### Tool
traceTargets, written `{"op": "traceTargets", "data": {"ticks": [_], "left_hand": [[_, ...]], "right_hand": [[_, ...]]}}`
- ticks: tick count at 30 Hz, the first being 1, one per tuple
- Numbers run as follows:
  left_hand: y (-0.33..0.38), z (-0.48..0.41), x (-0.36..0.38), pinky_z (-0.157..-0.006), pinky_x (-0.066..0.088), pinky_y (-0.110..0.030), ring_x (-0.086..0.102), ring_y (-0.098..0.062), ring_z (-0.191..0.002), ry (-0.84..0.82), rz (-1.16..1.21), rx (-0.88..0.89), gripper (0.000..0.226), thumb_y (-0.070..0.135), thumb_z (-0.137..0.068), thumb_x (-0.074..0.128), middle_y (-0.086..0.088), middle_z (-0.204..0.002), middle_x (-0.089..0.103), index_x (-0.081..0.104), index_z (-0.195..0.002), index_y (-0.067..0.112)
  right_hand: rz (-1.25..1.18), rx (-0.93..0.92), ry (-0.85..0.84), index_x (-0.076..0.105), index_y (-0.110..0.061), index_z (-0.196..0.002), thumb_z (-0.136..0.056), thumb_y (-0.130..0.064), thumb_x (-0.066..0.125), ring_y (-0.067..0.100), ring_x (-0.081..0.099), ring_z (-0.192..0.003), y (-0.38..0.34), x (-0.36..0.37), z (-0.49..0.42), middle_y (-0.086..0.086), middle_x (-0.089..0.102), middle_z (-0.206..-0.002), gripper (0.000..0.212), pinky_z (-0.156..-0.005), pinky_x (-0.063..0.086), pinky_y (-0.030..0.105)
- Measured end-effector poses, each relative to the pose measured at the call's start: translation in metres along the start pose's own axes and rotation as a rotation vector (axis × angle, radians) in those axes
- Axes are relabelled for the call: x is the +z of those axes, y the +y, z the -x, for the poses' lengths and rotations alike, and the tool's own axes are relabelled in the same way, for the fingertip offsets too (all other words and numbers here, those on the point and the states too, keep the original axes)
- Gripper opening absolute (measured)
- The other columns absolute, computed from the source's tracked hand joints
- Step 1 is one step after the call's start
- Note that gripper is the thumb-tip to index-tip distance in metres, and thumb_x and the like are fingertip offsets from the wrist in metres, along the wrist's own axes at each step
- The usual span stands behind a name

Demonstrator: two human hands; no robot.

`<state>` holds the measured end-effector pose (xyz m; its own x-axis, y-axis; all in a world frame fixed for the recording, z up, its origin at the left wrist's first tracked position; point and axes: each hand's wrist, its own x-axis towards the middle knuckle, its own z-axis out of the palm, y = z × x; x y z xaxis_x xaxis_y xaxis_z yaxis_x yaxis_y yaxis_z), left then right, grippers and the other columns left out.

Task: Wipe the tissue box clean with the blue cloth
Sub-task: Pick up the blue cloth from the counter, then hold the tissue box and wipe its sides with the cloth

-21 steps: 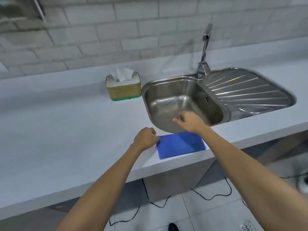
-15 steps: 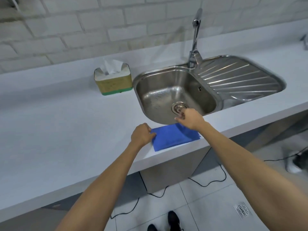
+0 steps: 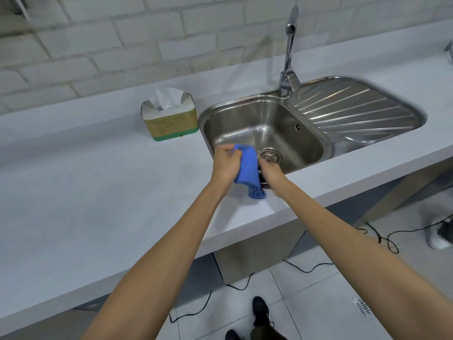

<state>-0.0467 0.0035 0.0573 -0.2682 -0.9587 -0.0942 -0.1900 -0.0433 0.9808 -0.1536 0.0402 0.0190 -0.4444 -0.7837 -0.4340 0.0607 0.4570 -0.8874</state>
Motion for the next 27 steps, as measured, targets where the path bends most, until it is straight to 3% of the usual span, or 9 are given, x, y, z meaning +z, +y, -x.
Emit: {"op": "traceTargets", "data": {"ticks": [3, 5, 7, 10, 13, 17, 20, 23, 27], "left_hand": [[0.021, -0.014, -0.006, -0.054, 0.045, -0.012, 0.055, -0.004, -0.071, 0.024, 0.033, 0.031, 0.022, 0.013, -0.094, 0.049, 0.005, -0.087, 0.058, 0.053, -0.114, 0.006], [0.028, -0.026, -0.019, -0.054, 0.046, -0.008, 0.055, -0.005, -0.075, 0.053, 0.043, 0.036, 0.022, 0.015, -0.095, 0.049, 0.005, -0.093, 0.056, 0.052, -0.116, 0.010], [0.028, -0.040, -0.040, -0.067, 0.047, -0.018, 0.056, -0.013, -0.085, 0.103, 0.037, -0.001, 0.026, 0.019, -0.095, 0.050, 0.000, -0.101, 0.057, 0.054, -0.119, 0.009], [0.019, -0.057, -0.075, -0.076, 0.045, -0.031, 0.055, -0.019, -0.085, 0.270, -0.122, 0.038, 0.021, 0.025, -0.094, 0.053, -0.002, -0.087, 0.059, 0.060, -0.102, 0.007], [0.000, -0.069, -0.104, -0.069, 0.046, -0.029, 0.058, -0.020, -0.081, 0.441, -0.097, 0.047, 0.022, 0.031, -0.092, 0.056, -0.003, -0.082, 0.061, 0.059, -0.089, 0.009], [-0.028, -0.071, -0.127, -0.079, 0.056, -0.032, 0.069, -0.018, -0.093, 0.074, 0.542, -0.232, 0.039, 0.048, -0.089, 0.052, -0.005, -0.106, 0.072, 0.064, -0.111, 0.018], [-0.053, -0.075, -0.135, -0.071, 0.061, -0.030, 0.072, -0.020, -0.088, 0.050, 0.741, -0.347, 0.031, 0.030, -0.089, 0.058, -0.008, -0.101, 0.075, 0.062, -0.115, 0.013], [-0.064, -0.090, -0.149, -0.058, 0.056, -0.025, 0.071, -0.013, -0.074, 0.186, 0.527, -0.407, 0.020, 0.018, -0.091, 0.056, -0.001, -0.084, 0.076, 0.061, -0.109, 0.012], [-0.071, -0.127, -0.189, -0.070, 0.049, -0.031, 0.060, -0.024, -0.091, 0.559, 0.342, -0.273, 0.032, 0.012, -0.095, 0.047, -0.012, -0.105, 0.061, 0.051, -0.126, 0.006]], "right_hand": [[-0.568, 0.160, -0.296, 0.066, -0.013, -0.082, -0.086, -0.059, 0.043, 0.025, 0.066, -0.064, -0.023, 0.017, -0.006, 0.009, 0.070, -0.072, 0.051, -0.066, 0.052, 0.034], [-0.730, 0.199, -0.430, 0.069, -0.009, -0.094, -0.078, -0.070, 0.043, 0.031, 0.072, -0.069, -0.035, 0.027, -0.014, 0.014, 0.075, -0.082, 0.067, -0.068, 0.057, 0.042], [-0.828, 0.216, -0.549, 0.064, -0.004, -0.112, -0.074, -0.068, 0.053, 0.034, 0.072, -0.078, -0.046, 0.039, -0.021, 0.018, 0.072, -0.099, 0.076, -0.064, 0.059, 0.045], [-0.746, 0.142, -0.609, 0.055, -0.003, -0.124, -0.082, -0.045, 0.060, 0.027, 0.073, -0.076, -0.065, 0.061, -0.037, 0.012, 0.072, -0.098, 0.059, -0.059, 0.059, 0.036], [-0.559, 0.070, -0.675, 0.052, -0.001, -0.128, -0.089, -0.024, 0.056, 0.024, 0.069, -0.084, -0.084, 0.087, -0.054, 0.011, 0.071, -0.102, 0.045, -0.069, 0.060, 0.034], [-0.321, 0.057, -0.769, 0.057, -0.001, -0.118, -0.087, -0.023, 0.059, 0.026, 0.065, -0.094, -0.100, 0.122, -0.070, 0.013, 0.067, -0.108, 0.038, -0.082, 0.054, 0.035], [0.020, -0.043, -0.731, 0.063, -0.002, -0.114, -0.083, -0.031, 0.065, 0.021, 0.066, -0.085, -0.102, 0.134, -0.086, 0.011, 0.069, -0.103, 0.042, -0.068, 0.056, 0.026], [0.182, -0.139, -0.567, 0.064, -0.010, -0.092, -0.084, -0.037, 0.063, 0.012, 0.059, -0.053, -0.107, 0.128, -0.119, 0.002, 0.062, -0.074, 0.028, -0.042, 0.047, 0.020], [0.079, -0.342, -0.263, 0.054, -0.006, -0.111, -0.087, -0.027, 0.060, 0.020, 0.053, -0.071, -0.119, 0.124, -0.179, 0.007, 0.056, -0.088, 0.032, -0.062, 0.046, 0.026]]}}
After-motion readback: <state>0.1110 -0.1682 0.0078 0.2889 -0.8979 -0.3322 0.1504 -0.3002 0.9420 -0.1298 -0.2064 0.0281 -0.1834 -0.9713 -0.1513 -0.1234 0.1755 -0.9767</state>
